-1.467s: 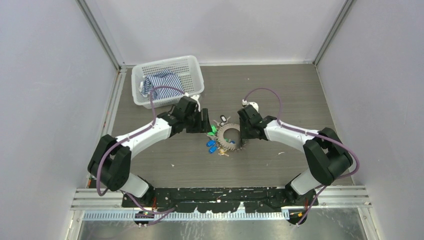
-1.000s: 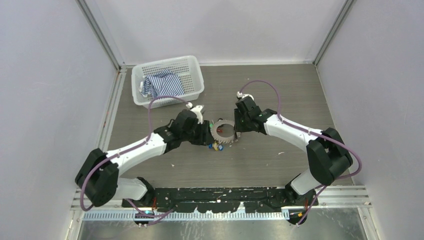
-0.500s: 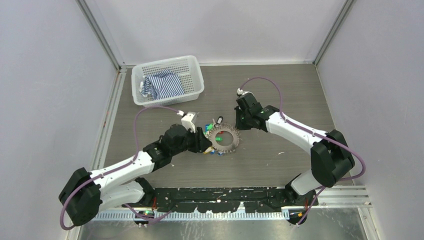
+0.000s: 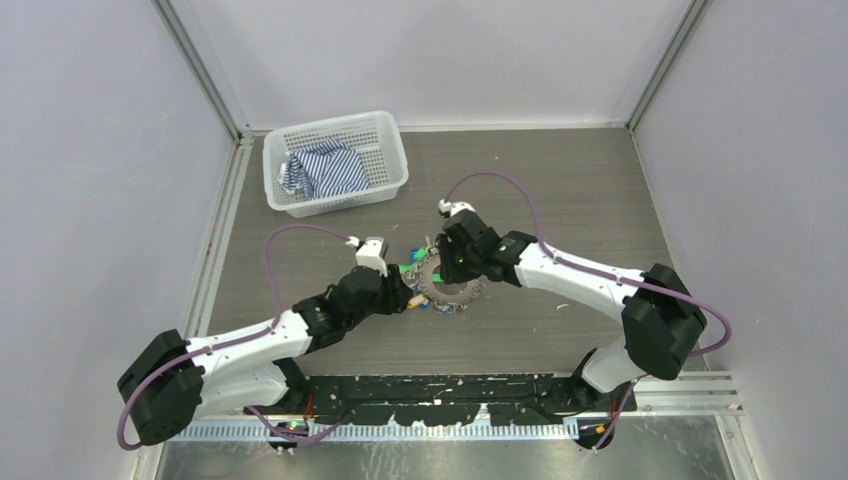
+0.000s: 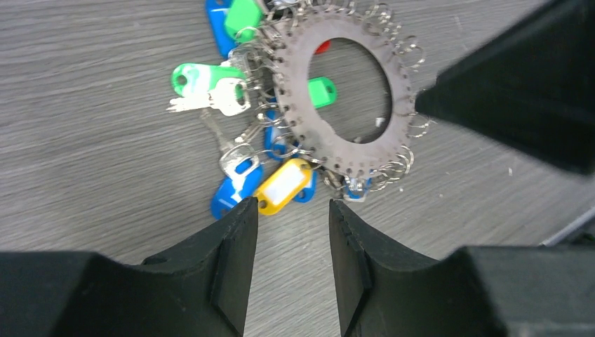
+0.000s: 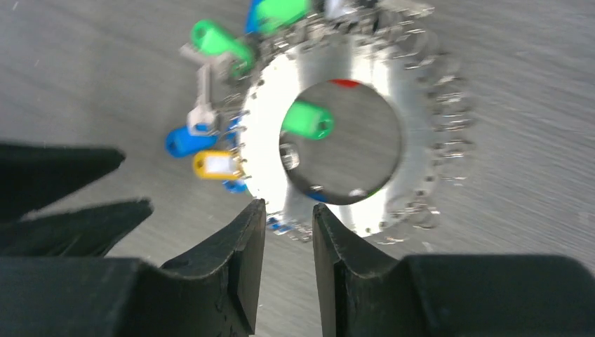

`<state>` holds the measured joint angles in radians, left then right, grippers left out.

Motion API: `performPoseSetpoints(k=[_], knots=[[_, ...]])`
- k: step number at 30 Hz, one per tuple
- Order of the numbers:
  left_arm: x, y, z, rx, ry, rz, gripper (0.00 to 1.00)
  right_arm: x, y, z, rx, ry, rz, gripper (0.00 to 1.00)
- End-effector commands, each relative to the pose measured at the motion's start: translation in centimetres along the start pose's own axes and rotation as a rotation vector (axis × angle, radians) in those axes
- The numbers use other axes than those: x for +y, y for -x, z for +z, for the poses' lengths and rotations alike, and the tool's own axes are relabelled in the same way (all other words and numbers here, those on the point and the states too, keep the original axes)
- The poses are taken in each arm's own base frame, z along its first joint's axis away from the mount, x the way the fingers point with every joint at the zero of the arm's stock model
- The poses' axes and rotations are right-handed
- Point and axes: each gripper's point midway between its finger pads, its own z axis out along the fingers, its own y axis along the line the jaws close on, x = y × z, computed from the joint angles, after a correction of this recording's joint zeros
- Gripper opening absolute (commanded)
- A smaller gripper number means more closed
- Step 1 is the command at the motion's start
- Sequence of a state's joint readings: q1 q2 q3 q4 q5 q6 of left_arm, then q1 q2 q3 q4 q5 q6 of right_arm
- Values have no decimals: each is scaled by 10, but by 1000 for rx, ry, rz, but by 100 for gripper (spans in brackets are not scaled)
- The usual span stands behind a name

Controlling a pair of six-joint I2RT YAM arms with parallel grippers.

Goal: Remove the keys from the keyring

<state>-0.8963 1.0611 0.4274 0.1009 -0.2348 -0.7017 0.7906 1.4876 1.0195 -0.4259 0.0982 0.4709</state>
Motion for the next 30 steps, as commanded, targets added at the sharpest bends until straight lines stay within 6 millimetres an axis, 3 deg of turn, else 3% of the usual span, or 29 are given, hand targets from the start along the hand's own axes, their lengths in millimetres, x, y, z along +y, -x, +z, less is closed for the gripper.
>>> performPoseSetpoints(k=[1, 6, 9, 12, 25, 30], knots=[[18, 15, -10, -42, 119, -48, 44, 28, -1, 6, -26, 40, -55, 36], [46, 12, -25, -42, 215, -92, 44, 41, -32, 13, 55, -11, -72, 29], [50, 16, -31, -56, 218, -104, 44, 46, -45, 15, 79, -18, -48, 24], [48, 19, -34, -63, 207, -109, 44, 53, -47, 19, 69, -30, -41, 24], [43, 22, -39, -65, 178, -100, 45, 48, -51, 42, 78, -104, -15, 23], [43, 23, -39, -62, 175, -97, 45, 50, -59, 43, 97, -107, -12, 17]])
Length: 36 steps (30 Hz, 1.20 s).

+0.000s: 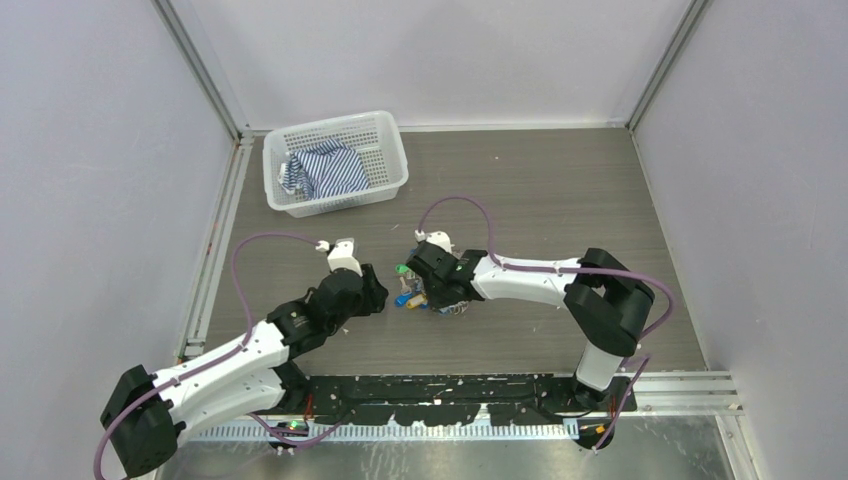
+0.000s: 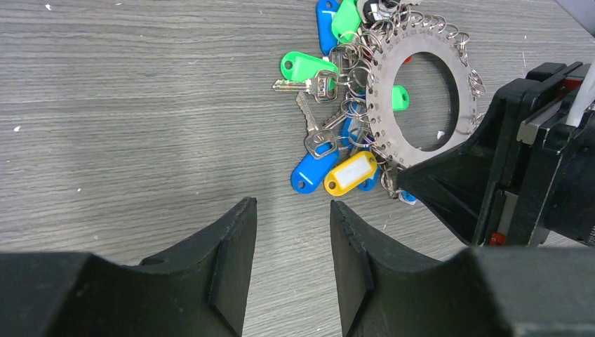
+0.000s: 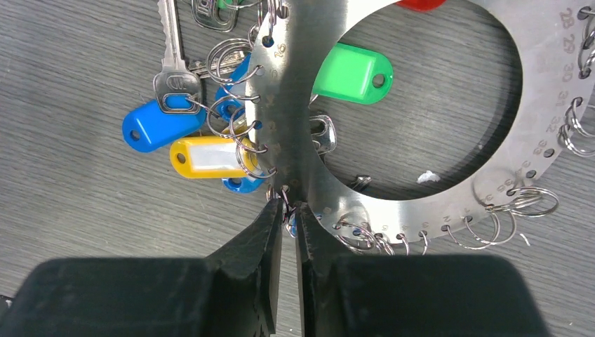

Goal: Remove the keys from the keyring

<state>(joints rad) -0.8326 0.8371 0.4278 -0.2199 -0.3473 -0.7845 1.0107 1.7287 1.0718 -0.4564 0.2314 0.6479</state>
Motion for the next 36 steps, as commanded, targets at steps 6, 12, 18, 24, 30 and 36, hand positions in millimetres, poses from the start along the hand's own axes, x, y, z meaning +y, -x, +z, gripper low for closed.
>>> performPoseSetpoints(k=[6, 12, 18, 24, 30, 36], knots=[[-14, 13, -1, -27, -52, -3, 45, 4, 12, -9, -40, -23, 25, 4], [-41, 12, 0, -2, -180, 37, 45, 4, 35, -42, -88, -1, 5, 1], [-80, 7, 2, 25, -378, 54, 43, 8, 46, -67, -98, 79, 18, 1], [-108, 5, -5, -22, -533, 92, 41, 2, 54, -80, -93, 129, 60, 1], [-132, -2, -10, -50, -645, 189, 42, -2, 65, -94, -87, 189, 108, 1], [-135, -9, 0, -89, -664, 214, 39, -6, 77, -105, -95, 227, 143, 1]])
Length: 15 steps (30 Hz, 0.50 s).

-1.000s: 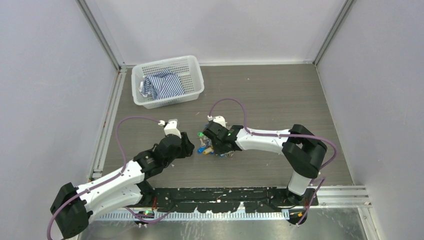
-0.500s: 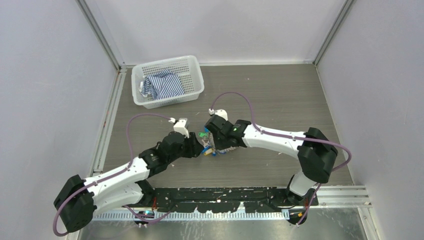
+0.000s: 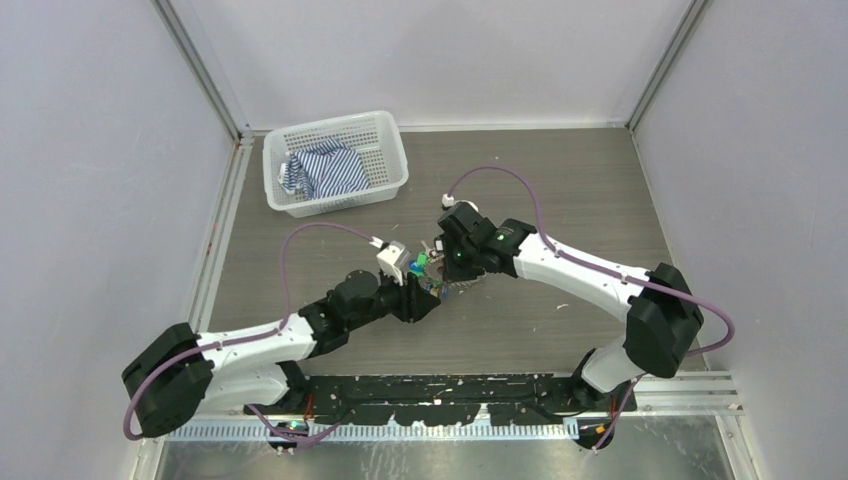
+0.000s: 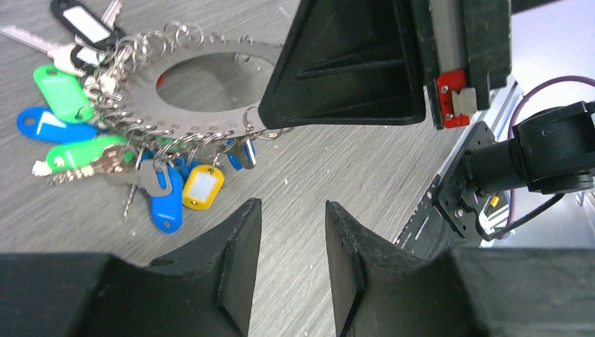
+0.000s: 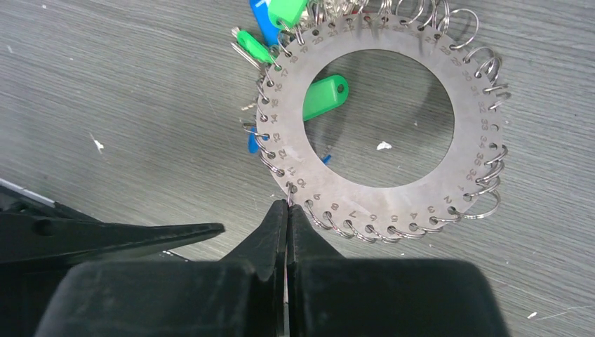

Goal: Remove the keys from the keyring

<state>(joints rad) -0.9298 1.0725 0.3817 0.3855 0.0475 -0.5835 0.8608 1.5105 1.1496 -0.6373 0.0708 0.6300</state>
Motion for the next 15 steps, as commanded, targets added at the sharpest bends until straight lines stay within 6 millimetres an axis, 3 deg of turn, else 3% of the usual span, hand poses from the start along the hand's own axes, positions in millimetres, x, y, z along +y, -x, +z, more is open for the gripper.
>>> performPoseSetpoints(k=[1, 6, 15], knots=[[-9, 14, 7, -112, -72, 54, 39, 20, 29, -30, -70, 106, 17, 1], [-15, 16, 13, -177, -97, 113, 39, 23, 31, -34, -52, 134, 49, 1], [3, 21, 26, -276, -5, 175, 43, 27, 39, -36, -51, 145, 97, 1]])
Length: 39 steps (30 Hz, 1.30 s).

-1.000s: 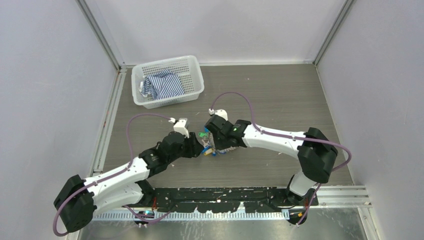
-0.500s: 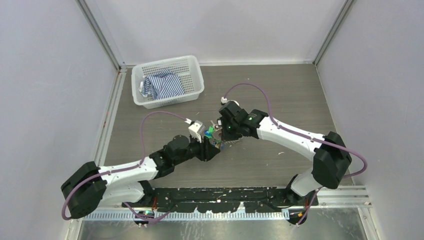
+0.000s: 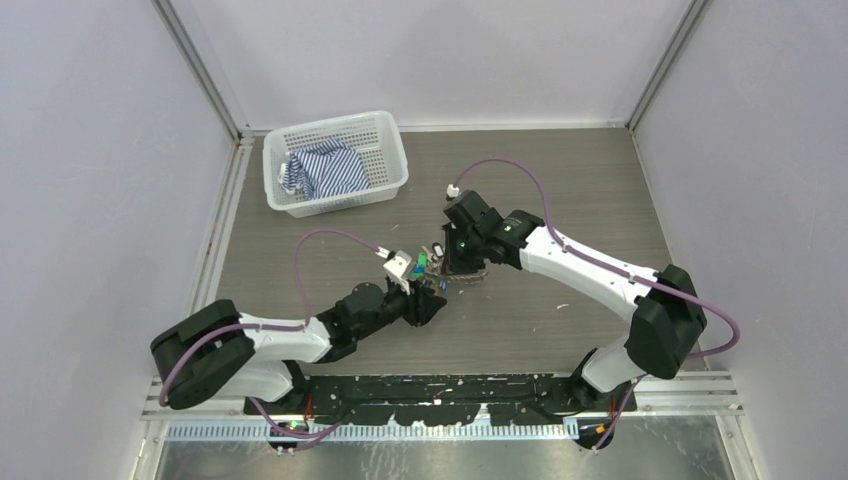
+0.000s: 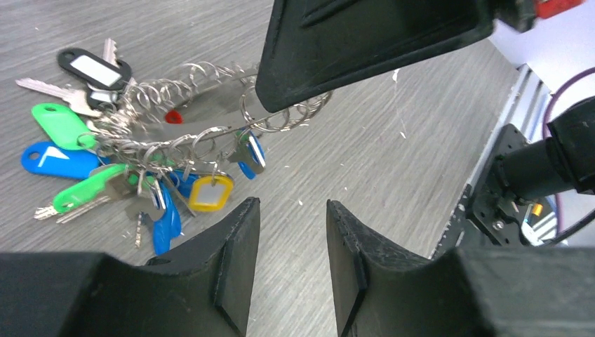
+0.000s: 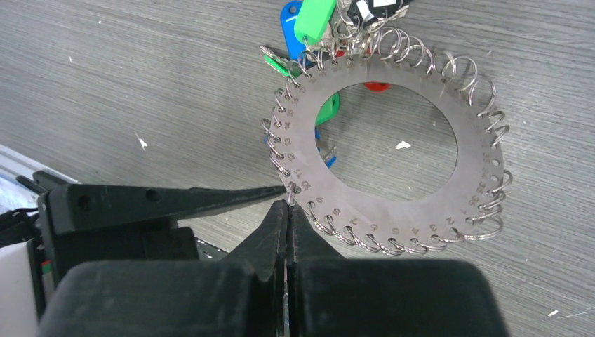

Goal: Remove the keys from the keyring

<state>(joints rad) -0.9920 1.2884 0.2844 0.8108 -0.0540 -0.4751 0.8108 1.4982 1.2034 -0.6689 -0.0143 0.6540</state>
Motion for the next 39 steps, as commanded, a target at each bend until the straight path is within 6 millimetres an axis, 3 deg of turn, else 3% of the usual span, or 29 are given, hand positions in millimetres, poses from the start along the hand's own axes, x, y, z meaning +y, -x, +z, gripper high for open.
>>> performPoseSetpoints(k=[1, 11, 29, 34, 35, 37, 39], knots=[[2, 32, 8, -165, 24, 62, 43, 22, 22, -19, -58, 80, 32, 1], [15, 38, 17, -200, 104, 70, 45, 23, 20, -20, -55, 88, 49, 1], [14, 38, 34, -216, 112, 37, 45, 18, 16, -20, -60, 83, 60, 1], [13, 40, 33, -226, 109, 37, 33, 15, 14, -19, -58, 74, 60, 1], [11, 40, 32, -224, 100, 39, 28, 13, 14, -20, -60, 71, 61, 1], [8, 39, 29, -211, 85, 43, 6, 9, 12, -19, -60, 62, 63, 1], [5, 35, 26, -172, 72, 47, 0, 4, 11, -18, -65, 56, 61, 1]])
